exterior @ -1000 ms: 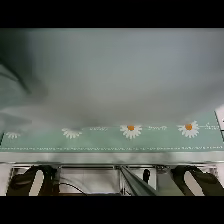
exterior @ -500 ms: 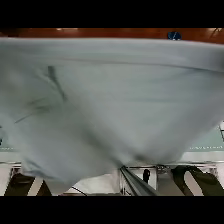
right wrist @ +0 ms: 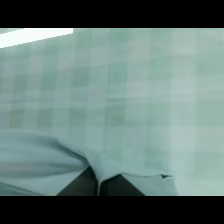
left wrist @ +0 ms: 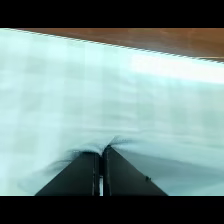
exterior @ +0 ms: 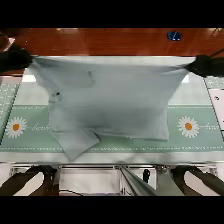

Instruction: Fold the shirts.

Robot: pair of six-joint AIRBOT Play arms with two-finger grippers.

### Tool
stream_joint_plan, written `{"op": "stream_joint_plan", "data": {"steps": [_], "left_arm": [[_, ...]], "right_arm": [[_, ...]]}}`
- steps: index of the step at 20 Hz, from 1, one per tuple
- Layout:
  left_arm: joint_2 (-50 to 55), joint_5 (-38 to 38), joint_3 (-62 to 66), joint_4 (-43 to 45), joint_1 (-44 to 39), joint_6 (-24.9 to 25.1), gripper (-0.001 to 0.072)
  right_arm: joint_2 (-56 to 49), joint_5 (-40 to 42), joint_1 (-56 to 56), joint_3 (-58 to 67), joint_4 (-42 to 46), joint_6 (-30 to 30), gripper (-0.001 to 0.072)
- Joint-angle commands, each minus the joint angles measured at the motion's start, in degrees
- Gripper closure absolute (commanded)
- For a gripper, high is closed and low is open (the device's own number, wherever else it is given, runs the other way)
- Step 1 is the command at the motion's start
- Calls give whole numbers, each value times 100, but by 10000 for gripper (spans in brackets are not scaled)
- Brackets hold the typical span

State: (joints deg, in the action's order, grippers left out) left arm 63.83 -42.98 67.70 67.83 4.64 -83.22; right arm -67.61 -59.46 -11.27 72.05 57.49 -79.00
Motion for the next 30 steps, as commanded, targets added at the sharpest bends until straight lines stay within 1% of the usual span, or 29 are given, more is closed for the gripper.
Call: {"op": "stream_joint_plan", "data": {"steps": [1, 2, 4, 6, 8, 10, 12, 15, 16, 17, 19, 26, 27, 28, 29, 30], "left_arm": [[1639, 844, 564, -404, -184, -26, 685], [2092, 752, 964, -400, -170, -232, 685], [2796, 402, 1687, -402, -116, -793, 685], [3252, -2, 2192, -404, -116, -815, 685], [3460, -247, 2413, -402, -114, -809, 685], [3493, -479, 2426, -398, -107, -660, 685], [3473, -922, 2459, -398, -46, -280, 684], [3469, -2190, 2535, -374, 168, 474, 684], [3501, -2549, 2520, -240, 210, 708, 684], [3567, -2848, 2520, -20, 240, 739, 685], [3729, -3187, 2520, 140, 286, 752, 684], [4207, -3582, 2522, 118, 173, 752, 682], [4218, -3679, 2524, 120, 175, 750, 649], [4205, -3821, 2542, 127, 197, 684, 521], [4172, -4048, 2555, 136, 238, 636, 193], [4122, -4229, 2555, 181, 308, 455, 198]], "right_arm": [[-1637, 903, 2, 612, -516, 177, 689], [-2046, 874, 0, 1016, -511, 96, 690], [-2745, 695, 0, 1803, -501, -138, 689], [-3211, 481, 0, 2299, -498, -306, 689], [-3445, 295, 0, 2476, -496, -332, 689], [-3497, 109, 0, 2479, -446, -326, 689], [-3447, -229, -87, 2479, -446, -275, 689], [-3309, -1279, -348, 2476, -411, -111, 689], [-3311, -1637, -361, 2459, -247, -28, 689], [-3311, -1864, -348, 2389, 70, -20, 689], [-3311, -1917, -280, 2107, 372, -20, 689], [-3318, -1495, -208, 1115, 393, 22, 683], [-3318, -1519, -208, 1091, 387, 13, 586], [-3316, -1569, -210, 1093, 389, -35, 392], [-3309, -1722, -225, 1130, 398, -85, 296], [-3285, -1934, -291, 1189, 407, -94, 295]]}}
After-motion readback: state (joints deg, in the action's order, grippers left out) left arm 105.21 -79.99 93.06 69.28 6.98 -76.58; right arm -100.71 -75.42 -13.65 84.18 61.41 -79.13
